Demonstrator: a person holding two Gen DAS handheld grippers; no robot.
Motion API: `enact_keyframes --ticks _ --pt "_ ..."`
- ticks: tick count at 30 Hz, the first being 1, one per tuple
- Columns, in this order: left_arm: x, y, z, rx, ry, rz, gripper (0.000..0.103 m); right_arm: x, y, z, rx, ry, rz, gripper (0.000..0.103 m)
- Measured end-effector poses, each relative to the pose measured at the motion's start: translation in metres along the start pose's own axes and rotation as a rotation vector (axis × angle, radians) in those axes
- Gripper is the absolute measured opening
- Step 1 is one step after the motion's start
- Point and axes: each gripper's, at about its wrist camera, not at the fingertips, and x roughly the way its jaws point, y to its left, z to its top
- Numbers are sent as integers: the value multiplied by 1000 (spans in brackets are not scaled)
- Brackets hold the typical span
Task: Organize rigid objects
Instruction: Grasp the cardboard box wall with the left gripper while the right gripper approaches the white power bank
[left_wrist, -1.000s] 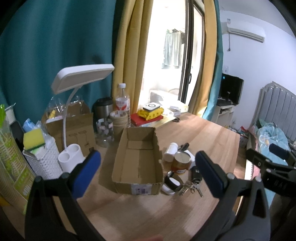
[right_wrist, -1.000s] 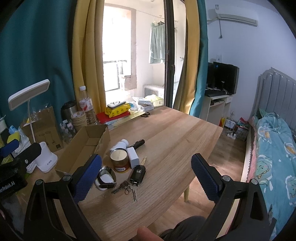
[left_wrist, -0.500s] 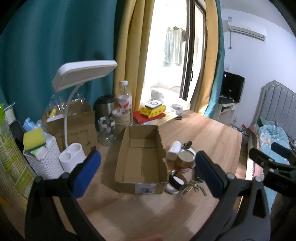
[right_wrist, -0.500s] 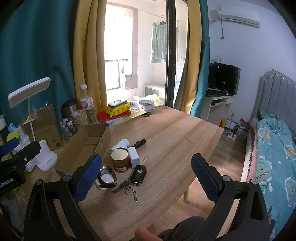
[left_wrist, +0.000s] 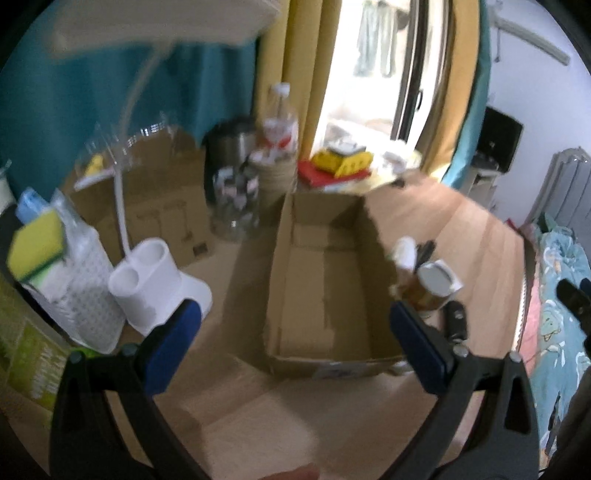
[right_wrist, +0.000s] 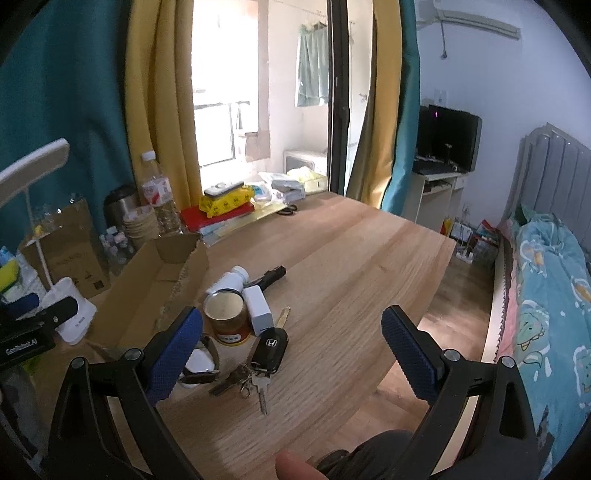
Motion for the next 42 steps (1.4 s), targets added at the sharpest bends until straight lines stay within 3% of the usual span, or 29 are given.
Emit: enact_keyframes --ticks 7,11,19,30,36,42 --pt "50 11 -3 -20 104 -3 100 50 -8 2 14 73 25 99" --pt "77 12 -8 -31 192 -21 87 79 -19 -1 76 125 123 99" --pt "98 7 -16 -37 266 -38 59 113 -14 -13 18 204 106 99" --pt "100 10 -18 -45 264 -47 25 133 1 -19 -39 238 143 99" --pt "97 12 -20 -37 255 -45 15 146 4 -21 -64 250 121 87" --pt "92 9 -20 -20 240 -44 9 152 9 -18 -103 240 137 85"
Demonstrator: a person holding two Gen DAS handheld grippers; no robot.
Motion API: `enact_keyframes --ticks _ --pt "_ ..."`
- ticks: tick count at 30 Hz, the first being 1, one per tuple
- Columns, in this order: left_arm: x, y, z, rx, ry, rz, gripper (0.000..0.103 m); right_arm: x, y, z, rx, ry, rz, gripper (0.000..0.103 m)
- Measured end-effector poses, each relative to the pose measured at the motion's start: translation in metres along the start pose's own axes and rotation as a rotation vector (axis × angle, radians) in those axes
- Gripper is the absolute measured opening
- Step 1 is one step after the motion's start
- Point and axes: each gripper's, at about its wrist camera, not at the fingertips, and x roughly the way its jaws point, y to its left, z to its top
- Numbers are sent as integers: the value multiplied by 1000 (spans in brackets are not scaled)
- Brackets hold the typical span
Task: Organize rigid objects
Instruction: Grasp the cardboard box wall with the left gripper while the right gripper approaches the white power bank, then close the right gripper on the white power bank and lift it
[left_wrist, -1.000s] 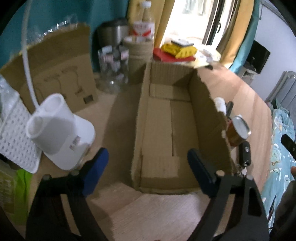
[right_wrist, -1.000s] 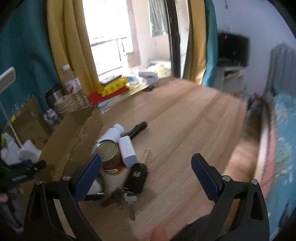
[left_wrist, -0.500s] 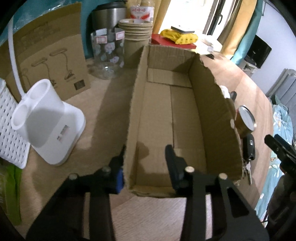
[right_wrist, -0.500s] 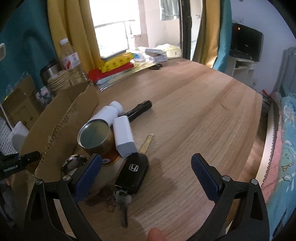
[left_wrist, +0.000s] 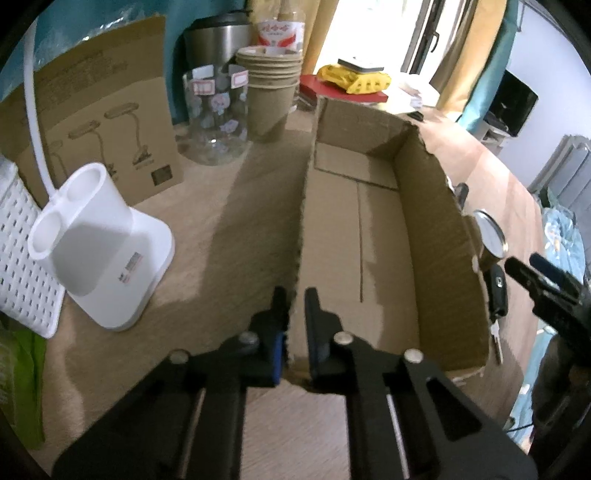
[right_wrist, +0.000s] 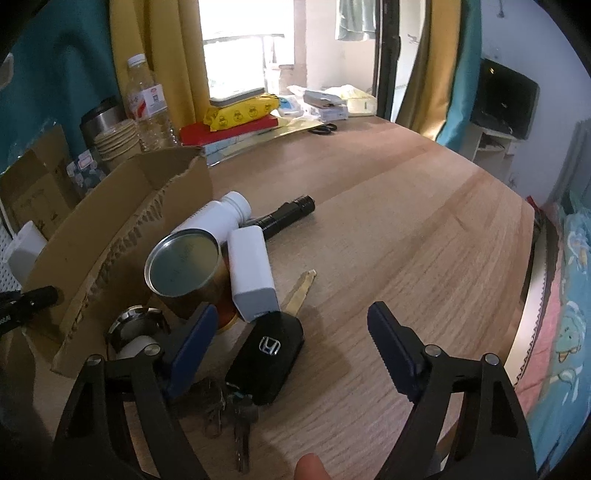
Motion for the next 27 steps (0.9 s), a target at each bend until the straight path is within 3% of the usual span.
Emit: enact_keyframes --ticks 7,15,22,24,27 --pt "-1 -3 -2 -9 3 -6 8 11 2 12 -49 5 19 75" --pt "-13 -4 11 28 -33 7 13 19 8 16 -94 15 34 74" --pt "14 -9 22 68 52 -23 15 29 10 16 -95 32 55 74" --pt "17 -7 21 59 61 -34 13 31 11 16 -98 34 60 71" --pt "19 -6 18 58 62 -41 11 36 11 15 -107 45 60 58"
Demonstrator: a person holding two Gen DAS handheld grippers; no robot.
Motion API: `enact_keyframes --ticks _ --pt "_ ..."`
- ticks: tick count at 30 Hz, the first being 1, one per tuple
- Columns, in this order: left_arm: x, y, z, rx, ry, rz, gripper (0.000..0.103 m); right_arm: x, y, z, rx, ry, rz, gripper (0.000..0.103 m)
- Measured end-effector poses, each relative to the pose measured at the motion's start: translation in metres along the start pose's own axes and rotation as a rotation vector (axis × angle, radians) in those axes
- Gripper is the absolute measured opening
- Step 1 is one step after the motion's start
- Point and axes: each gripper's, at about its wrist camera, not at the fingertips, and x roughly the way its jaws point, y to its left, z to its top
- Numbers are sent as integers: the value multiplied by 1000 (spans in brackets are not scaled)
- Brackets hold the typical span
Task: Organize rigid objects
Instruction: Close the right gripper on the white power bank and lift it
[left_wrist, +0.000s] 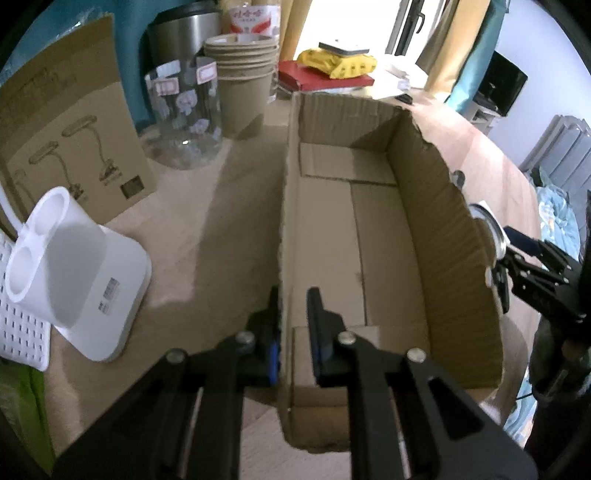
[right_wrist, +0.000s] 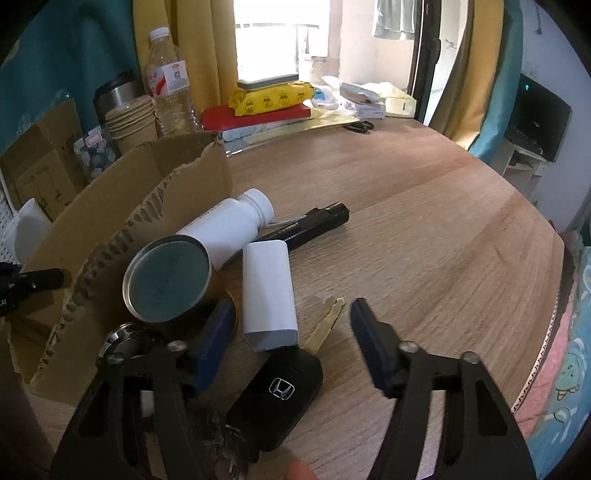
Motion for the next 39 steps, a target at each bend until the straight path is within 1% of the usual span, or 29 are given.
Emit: enact_keyframes --ticks 3,5,7,11,15,30,34,39 --pt "0 1 -2 -7 -6 3 7 2 1 -1 -6 0 14 49" --pt "-1 1 -3 -12 -8 4 6 3 4 -1 -15 -3 21 38" --pt "-1 1 -3 -10 -10 6 6 3 6 -1 -24 -6 20 32" --pt "-2 0 -4 -6 -9 6 5 4 6 -1 -19 -8 25 31" --pt "-4 0 -6 -6 -12 1 5 -1 2 -2 9 -25 50 30" --pt "1 3 -12 -10 -8 -18 5 -37 -6 -1 51 -85 28 29" --pt "3 4 -14 -12 -14 -28 5 -59 1 7 29 -126 25 29" --pt "2 6 -16 -17 -25 -41 5 -87 24 27 -20 -179 58 29"
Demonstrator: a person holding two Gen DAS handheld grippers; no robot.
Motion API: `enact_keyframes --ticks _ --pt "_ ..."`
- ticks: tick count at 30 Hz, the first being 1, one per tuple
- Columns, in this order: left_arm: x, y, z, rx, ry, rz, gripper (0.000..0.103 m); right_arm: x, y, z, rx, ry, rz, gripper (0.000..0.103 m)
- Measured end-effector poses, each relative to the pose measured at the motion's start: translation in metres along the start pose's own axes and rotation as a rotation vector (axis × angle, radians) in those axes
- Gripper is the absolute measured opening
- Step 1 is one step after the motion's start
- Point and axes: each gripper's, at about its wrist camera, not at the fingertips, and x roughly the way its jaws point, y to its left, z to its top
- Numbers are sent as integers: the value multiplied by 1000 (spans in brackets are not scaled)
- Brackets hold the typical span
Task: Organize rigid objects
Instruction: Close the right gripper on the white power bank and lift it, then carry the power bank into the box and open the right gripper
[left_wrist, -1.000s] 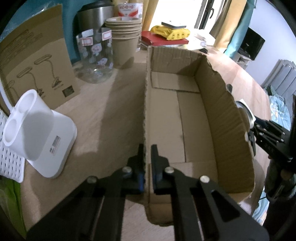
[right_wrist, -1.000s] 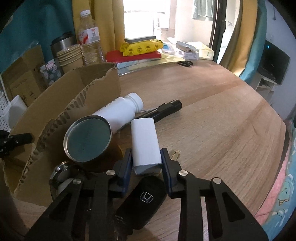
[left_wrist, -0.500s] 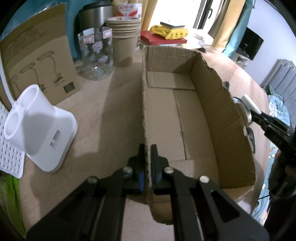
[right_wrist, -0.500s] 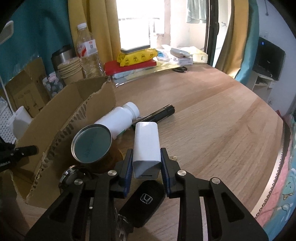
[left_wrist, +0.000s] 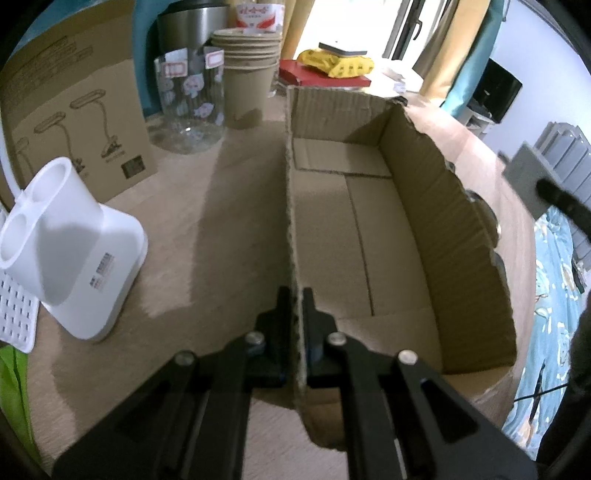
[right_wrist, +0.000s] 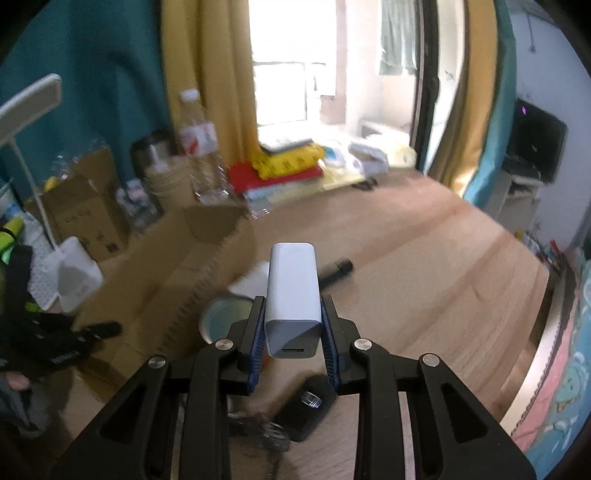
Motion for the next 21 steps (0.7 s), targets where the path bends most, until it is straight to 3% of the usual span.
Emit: enact_keyframes --ticks 6,13,21 --pt "-3 2 -2 -5 -7 -8 5 -2 42 21 -59 -21 103 29" --pt "-6 1 -4 -4 -22 2 4 39 89 16 -111 70 207 29" --pt "-10 -1 -6 -5 -31 12 4 79 107 1 -140 172 218 29"
